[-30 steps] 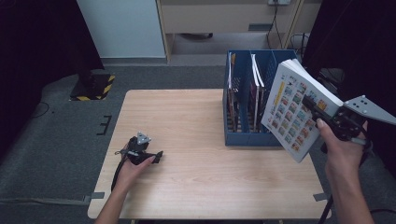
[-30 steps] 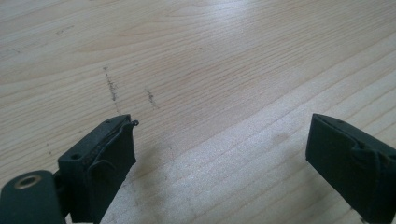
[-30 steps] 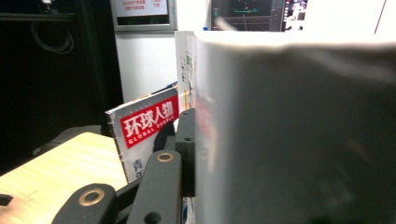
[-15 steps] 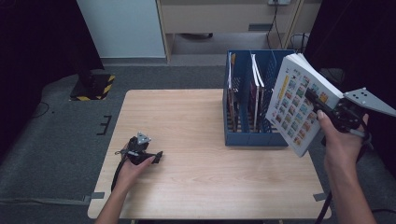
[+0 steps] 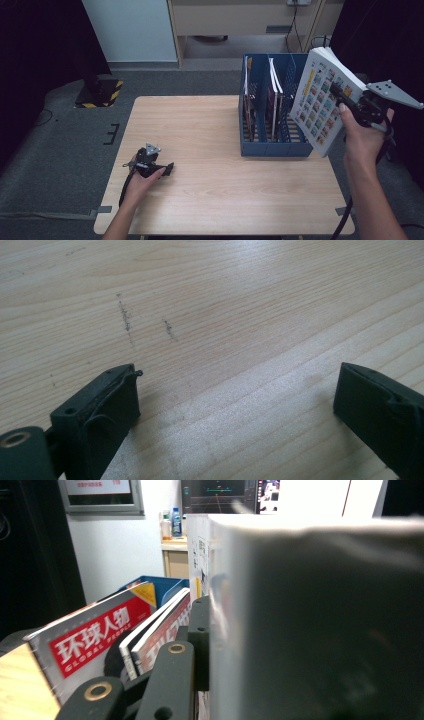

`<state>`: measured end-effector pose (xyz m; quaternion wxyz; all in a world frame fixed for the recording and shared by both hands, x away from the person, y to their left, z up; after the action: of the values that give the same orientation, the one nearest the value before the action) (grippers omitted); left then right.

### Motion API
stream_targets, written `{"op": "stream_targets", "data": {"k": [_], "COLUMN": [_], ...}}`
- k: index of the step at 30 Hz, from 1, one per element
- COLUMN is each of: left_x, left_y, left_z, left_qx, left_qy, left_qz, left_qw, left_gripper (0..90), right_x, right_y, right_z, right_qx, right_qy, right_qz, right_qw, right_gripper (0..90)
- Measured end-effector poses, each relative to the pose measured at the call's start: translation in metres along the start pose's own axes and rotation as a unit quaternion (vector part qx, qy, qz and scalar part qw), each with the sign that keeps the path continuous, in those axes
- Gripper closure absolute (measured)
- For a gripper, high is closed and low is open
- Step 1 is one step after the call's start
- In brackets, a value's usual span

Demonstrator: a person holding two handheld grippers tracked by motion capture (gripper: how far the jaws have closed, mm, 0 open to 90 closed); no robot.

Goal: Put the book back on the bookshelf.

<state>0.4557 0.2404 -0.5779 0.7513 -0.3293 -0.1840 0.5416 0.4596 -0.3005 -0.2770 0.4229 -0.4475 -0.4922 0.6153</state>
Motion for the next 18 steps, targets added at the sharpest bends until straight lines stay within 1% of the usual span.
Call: {"op": "stream_targets", "data": {"k": [7, 12, 18], "left_x": [0.001, 0.001, 0.001], "left_y": [0.000, 0.000, 0.000], "left_z": [-0.001, -0.001, -0.001], "left_qx": [0.000, -0.001, -0.002], "left_qy": [0.003, 0.003, 0.003], "left_qz": [0.008, 0.008, 0.008], "left_qw": [1.0000, 1.0000, 1.0000], "left_gripper": [2.8, 2.7, 2.8], "right_x": [-0.012, -0.018, -0.024], "right_y": [-0.006, -0.010, -0.010], "right_z": [-0.015, -0.027, -0.045], "right_qx": [0.001, 0.003, 0.000], "right_qy": [0.010, 0.021, 0.034], "right_qz": [-0.008, -0.001, -0.005], "right_qw": [0.9999, 0.9998, 0.9994], "right_gripper": [73.8, 73.8, 73.8]}}
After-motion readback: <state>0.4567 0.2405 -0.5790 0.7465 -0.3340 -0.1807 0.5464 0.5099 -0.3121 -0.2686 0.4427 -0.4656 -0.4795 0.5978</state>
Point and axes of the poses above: each handheld gripper's, and its own axes: z roughly backward along the jaws, y roughly out of its underside, x roughly to its left, the point moved 6 cm from there along -z, roughly forward along the jaws, and after that the axes turned 9 degrees about z, right-handed, at the moved point
